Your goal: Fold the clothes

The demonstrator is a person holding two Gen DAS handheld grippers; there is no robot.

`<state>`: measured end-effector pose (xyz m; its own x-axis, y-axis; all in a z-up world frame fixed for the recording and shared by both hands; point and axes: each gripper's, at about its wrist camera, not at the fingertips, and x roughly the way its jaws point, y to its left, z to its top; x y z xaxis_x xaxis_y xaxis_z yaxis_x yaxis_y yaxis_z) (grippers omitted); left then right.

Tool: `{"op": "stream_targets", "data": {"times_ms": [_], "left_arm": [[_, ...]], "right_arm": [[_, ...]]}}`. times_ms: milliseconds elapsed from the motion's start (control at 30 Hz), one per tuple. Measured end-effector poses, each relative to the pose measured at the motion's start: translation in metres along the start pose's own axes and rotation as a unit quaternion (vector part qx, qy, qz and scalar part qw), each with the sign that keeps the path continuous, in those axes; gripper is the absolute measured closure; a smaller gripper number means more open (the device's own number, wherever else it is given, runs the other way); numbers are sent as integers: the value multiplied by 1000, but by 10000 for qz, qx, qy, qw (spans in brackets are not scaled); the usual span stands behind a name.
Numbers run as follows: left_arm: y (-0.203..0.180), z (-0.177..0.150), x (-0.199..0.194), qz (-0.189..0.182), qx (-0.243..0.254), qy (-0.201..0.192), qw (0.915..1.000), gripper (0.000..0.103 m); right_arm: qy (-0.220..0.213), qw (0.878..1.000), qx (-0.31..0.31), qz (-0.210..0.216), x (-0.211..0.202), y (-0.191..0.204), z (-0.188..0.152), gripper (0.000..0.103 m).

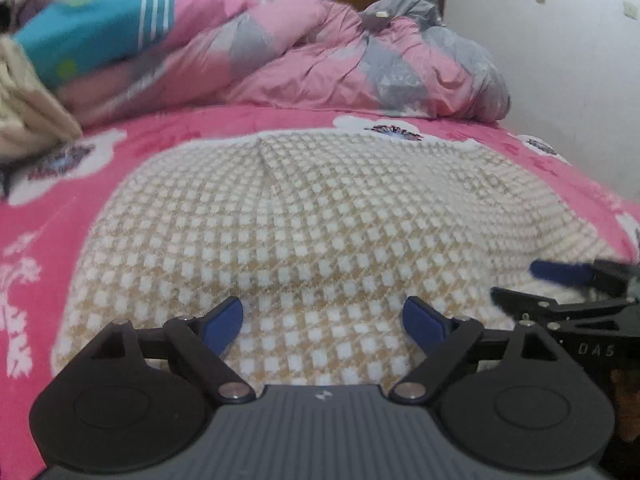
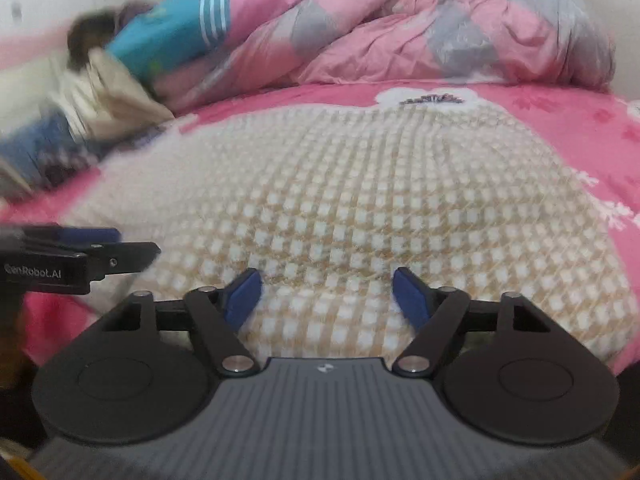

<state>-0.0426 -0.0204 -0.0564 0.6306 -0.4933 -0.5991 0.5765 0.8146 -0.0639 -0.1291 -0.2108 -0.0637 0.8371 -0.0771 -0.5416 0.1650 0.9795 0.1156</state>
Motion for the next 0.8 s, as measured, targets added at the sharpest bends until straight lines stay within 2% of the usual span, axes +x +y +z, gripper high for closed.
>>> {"op": "stream_targets", "data": {"times_ms": [67,500,600,700,800], "left_arm": [[2,1,0,-43,-42,29,10000,13],[5,1,-2,-111,-137,15,9998,12],[9,6,-9,-66,-347,21,9994,12],[12,11,-18,155,-463,-108,9987,12],[15,13,-16,234,-466,-41,9986,12]], "right_arm": [[-86,9993,-304,-184,1,10,-4,26],[-68,9997,201,-76,-7,1,5,22],[-350,9986,352,190,-18,1,10,21],[-551,9982,-120,205,-23,16,11,21],[-265,9987,-411,149,-6,25,3,19]]}}
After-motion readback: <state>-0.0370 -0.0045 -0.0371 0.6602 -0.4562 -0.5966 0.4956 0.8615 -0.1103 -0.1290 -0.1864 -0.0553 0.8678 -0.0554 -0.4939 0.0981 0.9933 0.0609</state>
